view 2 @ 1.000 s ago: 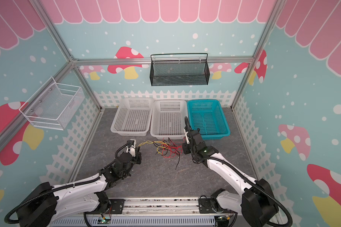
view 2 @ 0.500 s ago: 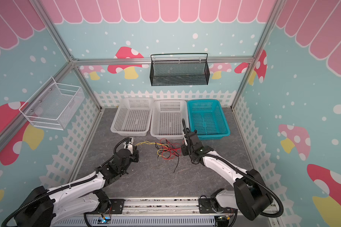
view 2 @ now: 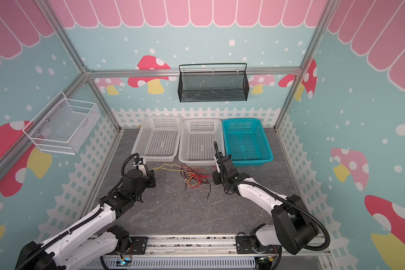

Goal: Untangle and sort cables by color
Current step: Untie the cable.

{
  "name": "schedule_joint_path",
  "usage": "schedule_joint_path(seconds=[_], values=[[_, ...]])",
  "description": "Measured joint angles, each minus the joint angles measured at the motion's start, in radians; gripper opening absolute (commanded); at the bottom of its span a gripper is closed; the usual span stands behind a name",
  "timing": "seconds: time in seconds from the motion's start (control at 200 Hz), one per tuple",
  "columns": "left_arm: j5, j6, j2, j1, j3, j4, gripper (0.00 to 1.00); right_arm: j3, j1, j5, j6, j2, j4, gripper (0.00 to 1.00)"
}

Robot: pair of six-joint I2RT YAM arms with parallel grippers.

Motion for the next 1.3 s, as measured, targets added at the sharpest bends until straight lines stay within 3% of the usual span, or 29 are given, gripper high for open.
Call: schedule_joint_path(seconds=[0.175, 0.34, 0.65, 0.7, 0.87, 1.066, 1.296], values=[[0.055, 0.000, -0.002, -0.008, 0.000, 0.010, 0.00, -0.002, -0.005, -0.020, -0.009, 0.000, -0.004, 0.05], [0.005, 0.056, -0.018, -0.137, 0.000, 0.077, 0.00, -0.018, -0.031, -0.051, -0.046, -0.023, -0.024, 0.16], [-0.023, 0.117, 0.010, -0.188, 0.000, 0.172, 0.00, -0.018, -0.042, -0.127, -0.111, -0.049, -0.058, 0.64], [-0.027, 0.128, 0.023, -0.199, 0.001, 0.175, 0.00, -0.018, -0.042, -0.136, -0.116, -0.063, -0.062, 0.68], [-0.039, 0.165, 0.086, -0.250, 0.022, 0.174, 0.00, 0.012, -0.042, -0.177, -0.145, -0.104, -0.080, 0.68], [-0.041, 0.194, 0.132, -0.303, 0.037, 0.198, 0.00, 0.042, -0.042, -0.266, -0.183, -0.147, -0.053, 0.52], [-0.040, 0.221, 0.154, -0.319, 0.042, 0.237, 0.00, 0.108, -0.034, -0.430, -0.194, -0.130, 0.038, 0.51]])
